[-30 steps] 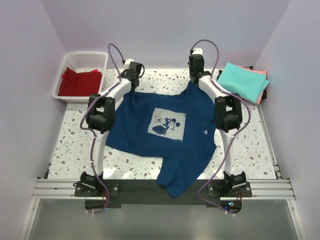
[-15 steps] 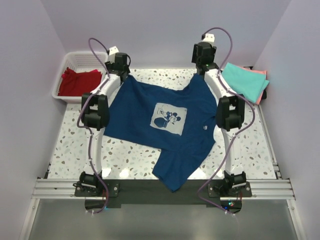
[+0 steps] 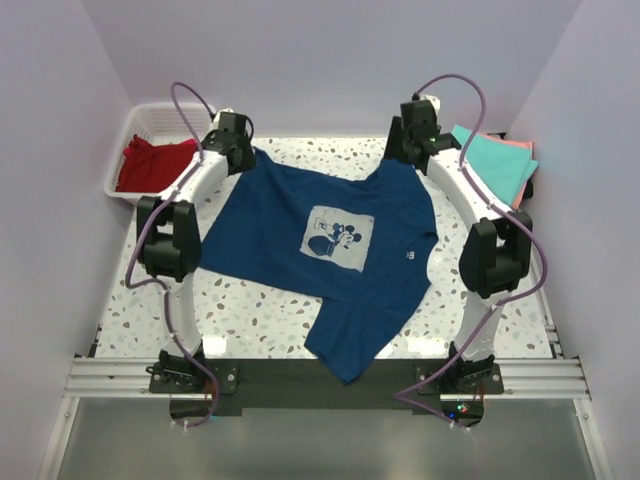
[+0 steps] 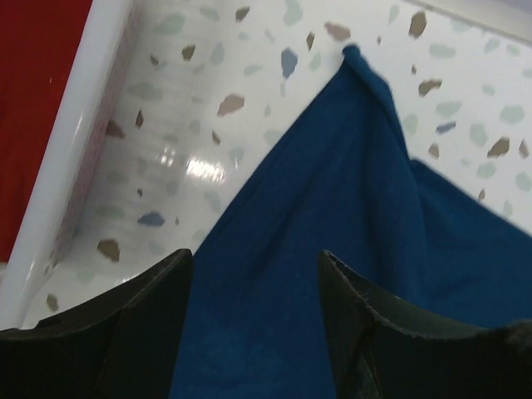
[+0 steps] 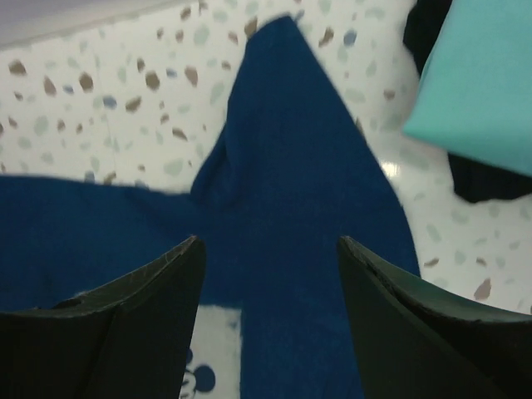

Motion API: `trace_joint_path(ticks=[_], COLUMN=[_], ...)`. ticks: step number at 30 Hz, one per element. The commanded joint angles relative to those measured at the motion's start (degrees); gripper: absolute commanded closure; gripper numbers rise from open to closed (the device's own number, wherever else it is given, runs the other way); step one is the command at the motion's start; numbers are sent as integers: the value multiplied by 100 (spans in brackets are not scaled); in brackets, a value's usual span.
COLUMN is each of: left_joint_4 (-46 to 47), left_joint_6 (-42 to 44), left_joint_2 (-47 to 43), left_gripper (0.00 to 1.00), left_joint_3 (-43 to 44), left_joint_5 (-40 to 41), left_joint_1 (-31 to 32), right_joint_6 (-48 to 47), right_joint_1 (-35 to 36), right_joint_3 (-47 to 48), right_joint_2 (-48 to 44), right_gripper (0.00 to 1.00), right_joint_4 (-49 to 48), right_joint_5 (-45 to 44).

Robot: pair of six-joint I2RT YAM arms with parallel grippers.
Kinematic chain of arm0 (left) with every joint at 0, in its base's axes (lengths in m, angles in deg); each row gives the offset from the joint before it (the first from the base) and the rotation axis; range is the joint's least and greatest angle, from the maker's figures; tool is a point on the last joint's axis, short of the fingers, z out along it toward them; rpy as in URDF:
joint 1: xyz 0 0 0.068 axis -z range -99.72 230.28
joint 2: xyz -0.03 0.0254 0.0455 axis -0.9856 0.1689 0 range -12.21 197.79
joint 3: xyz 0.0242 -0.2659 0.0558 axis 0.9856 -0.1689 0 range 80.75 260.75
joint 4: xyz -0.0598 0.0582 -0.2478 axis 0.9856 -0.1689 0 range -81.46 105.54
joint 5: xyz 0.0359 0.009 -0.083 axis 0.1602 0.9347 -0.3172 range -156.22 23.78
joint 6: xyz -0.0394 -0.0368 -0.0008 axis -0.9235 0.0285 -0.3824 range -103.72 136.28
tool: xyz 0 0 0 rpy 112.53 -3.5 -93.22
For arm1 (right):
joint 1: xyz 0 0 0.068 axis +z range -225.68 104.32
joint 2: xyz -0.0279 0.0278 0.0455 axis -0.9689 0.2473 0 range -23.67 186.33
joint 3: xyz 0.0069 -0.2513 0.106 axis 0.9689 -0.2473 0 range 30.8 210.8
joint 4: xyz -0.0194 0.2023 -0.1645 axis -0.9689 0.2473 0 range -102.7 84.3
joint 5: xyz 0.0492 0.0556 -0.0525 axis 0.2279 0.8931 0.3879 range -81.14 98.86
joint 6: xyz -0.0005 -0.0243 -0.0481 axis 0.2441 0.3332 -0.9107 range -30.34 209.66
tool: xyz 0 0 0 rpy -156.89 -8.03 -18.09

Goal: Fold and stack the t-shirts
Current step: Flatten the tshirt out

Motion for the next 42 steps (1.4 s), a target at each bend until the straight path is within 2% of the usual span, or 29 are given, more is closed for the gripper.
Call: trace_joint_path(ticks=[1, 6, 14, 30, 36, 42], left_joint_4=[-411, -464, -516, -1175, -1465, -1553], left_joint_6=[185, 115, 53, -359, -544, -685], left_joint_2=[-827, -1048, -872, -1039, -1162, -1338], left_gripper=[35, 36, 37, 38, 38, 39], left_joint_3=[-890, -1411, -1780, -2755, -3116, -3318], left_joint_5=[-331, -472, -683, 196, 451, 372], left_joint_1=[65, 75, 92, 92, 92, 101], right_joint_6=[532, 770, 779, 709, 366, -117], right_joint_1=[189, 216, 216, -30, -434, -558], right_joint_3=[-1089, -1672, -1532, -1189, -715, 312], right_joint_2=[-383, -375, 267, 1190, 1550, 2130], right_gripper=[32, 33, 33, 33, 33, 33], right_joint_4=[700, 577, 568, 858, 937, 1034], right_joint_5=[397, 520, 635, 187, 169, 248])
